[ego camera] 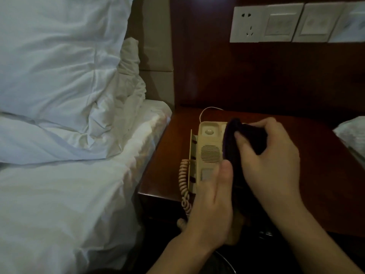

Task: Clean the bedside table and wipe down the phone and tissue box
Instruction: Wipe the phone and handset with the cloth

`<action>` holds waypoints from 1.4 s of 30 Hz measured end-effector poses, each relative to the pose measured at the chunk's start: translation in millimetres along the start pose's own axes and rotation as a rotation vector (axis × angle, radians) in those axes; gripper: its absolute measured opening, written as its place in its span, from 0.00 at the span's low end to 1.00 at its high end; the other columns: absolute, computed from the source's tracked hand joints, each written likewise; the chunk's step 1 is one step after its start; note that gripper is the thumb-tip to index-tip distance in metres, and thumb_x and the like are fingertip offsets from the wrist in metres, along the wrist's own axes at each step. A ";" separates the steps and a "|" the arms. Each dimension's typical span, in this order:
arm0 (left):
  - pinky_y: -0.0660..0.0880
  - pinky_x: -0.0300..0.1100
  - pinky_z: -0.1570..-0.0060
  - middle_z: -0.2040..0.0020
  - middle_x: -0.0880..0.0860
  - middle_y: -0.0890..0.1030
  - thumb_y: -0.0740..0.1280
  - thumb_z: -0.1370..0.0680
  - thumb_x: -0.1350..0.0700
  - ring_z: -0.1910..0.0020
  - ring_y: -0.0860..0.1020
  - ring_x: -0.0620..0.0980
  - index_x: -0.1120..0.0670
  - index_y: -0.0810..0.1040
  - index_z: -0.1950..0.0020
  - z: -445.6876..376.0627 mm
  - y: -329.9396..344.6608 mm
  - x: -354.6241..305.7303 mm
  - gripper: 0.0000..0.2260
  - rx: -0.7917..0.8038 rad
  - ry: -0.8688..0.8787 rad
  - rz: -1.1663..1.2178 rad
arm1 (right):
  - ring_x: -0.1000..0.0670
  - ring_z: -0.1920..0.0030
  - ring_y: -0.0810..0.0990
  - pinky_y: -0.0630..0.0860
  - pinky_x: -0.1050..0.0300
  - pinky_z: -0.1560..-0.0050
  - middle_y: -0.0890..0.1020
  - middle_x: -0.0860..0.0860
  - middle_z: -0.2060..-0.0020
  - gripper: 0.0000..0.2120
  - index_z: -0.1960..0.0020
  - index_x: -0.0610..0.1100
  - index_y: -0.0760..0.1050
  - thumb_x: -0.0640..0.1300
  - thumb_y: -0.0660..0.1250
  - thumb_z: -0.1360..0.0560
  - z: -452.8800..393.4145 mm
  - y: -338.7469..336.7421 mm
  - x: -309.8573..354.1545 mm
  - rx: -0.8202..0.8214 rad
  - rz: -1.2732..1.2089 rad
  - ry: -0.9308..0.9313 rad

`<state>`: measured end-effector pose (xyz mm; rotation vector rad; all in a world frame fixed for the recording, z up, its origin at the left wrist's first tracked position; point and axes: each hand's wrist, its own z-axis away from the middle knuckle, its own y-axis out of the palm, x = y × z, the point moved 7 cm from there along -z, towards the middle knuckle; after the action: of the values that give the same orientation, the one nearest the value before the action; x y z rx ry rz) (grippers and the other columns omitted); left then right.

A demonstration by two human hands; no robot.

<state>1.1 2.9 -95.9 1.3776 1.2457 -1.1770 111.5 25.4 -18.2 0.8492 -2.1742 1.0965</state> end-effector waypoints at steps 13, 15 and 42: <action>0.79 0.38 0.67 0.63 0.51 0.86 0.58 0.18 0.40 0.67 0.84 0.46 0.53 0.82 0.45 -24.4 -33.0 3.6 0.20 -0.113 -0.220 0.290 | 0.51 0.60 0.85 0.81 0.55 0.65 0.84 0.55 0.58 0.10 0.51 0.56 0.79 0.57 0.67 0.30 21.7 -25.3 -49.5 0.116 -0.580 0.366; 0.79 0.37 0.67 0.63 0.49 0.86 0.59 0.19 0.39 0.66 0.84 0.44 0.53 0.83 0.47 -24.5 -32.4 5.8 0.21 -0.093 -0.232 0.283 | 0.51 0.58 0.85 0.81 0.55 0.64 0.85 0.54 0.56 0.09 0.52 0.57 0.80 0.57 0.67 0.31 24.8 -20.5 -43.6 0.175 -0.635 0.379; 0.75 0.31 0.66 0.62 0.44 0.84 0.64 0.24 0.46 0.65 0.82 0.39 0.53 0.81 0.44 -12.8 -5.1 -19.1 0.15 0.086 -0.018 0.122 | 0.59 0.60 0.83 0.77 0.67 0.65 0.82 0.61 0.59 0.07 0.53 0.49 0.75 0.51 0.71 0.27 -4.0 -24.0 -25.8 -0.016 -0.533 0.212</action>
<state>-3.7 13.4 -75.3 1.4816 1.0936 -1.1668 146.7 24.9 -22.7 1.1604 -1.6428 0.8501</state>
